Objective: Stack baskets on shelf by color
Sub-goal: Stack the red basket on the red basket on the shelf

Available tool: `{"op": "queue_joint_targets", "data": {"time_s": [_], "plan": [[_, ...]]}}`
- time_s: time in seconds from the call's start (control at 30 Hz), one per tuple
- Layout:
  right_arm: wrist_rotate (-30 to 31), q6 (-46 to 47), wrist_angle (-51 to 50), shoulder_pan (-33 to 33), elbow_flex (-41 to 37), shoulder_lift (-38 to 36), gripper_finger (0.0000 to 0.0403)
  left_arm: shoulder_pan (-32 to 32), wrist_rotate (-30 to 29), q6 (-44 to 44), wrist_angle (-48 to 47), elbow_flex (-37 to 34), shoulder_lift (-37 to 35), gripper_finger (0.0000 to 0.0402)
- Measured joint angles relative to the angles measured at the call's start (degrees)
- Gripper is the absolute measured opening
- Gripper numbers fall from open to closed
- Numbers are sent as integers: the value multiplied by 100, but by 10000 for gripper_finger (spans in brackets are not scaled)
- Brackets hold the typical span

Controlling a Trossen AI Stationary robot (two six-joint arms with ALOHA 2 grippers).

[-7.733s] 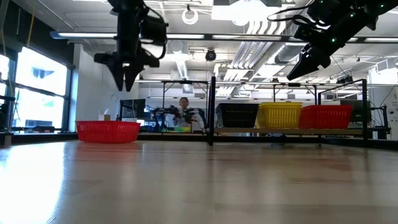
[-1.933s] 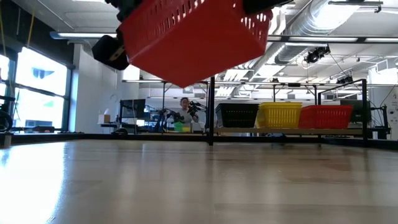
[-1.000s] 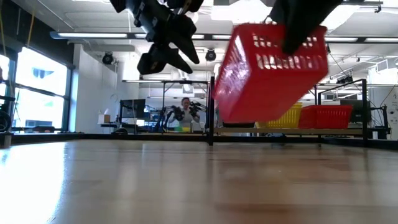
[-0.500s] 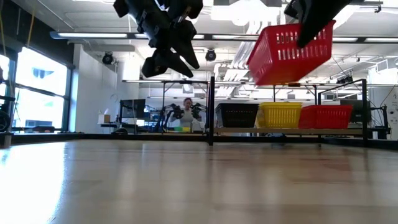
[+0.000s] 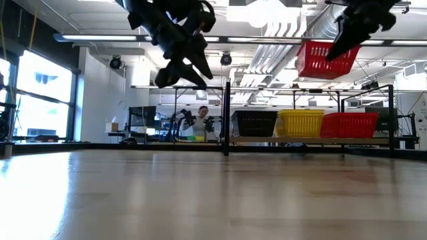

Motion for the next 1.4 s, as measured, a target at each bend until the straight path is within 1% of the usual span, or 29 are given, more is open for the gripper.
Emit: {"op": "queue_joint_targets", "data": {"time_s": [0.07,0.17,0.37,0.53,0.7,0.87,1.0,1.1,1.2,1.4], "plan": [[175,-537,4,-277,-142,-334,0,91,2,55,-2,0,0,97],[250,-1205,1,-739,-282,-738,0,213,3,50,-2,0,0,97],[239,-2448,-90,-1625,-404,-1201,0,371,3,48,-2,0,0,97],[-344,-2988,-84,-2368,-561,-1301,0,460,5,64,-2,0,0,97],[-620,-3476,83,-2956,-899,-1299,0,491,11,81,0,0,0,97],[-1284,-3818,380,-3499,-1312,-1348,0,491,11,92,2,0,0,97],[-1324,-4220,454,-3844,-1435,-1369,0,491,11,94,2,0,0,97],[-1553,-4415,476,-4134,-1433,-1402,0,491,40,94,0,0,0,97],[-1771,-4563,479,-4408,-1433,-1410,0,491,210,94,-1,0,0,97],[-2076,-5230,487,-4926,-1431,-1399,0,489,291,91,-8,0,0,97]]}}
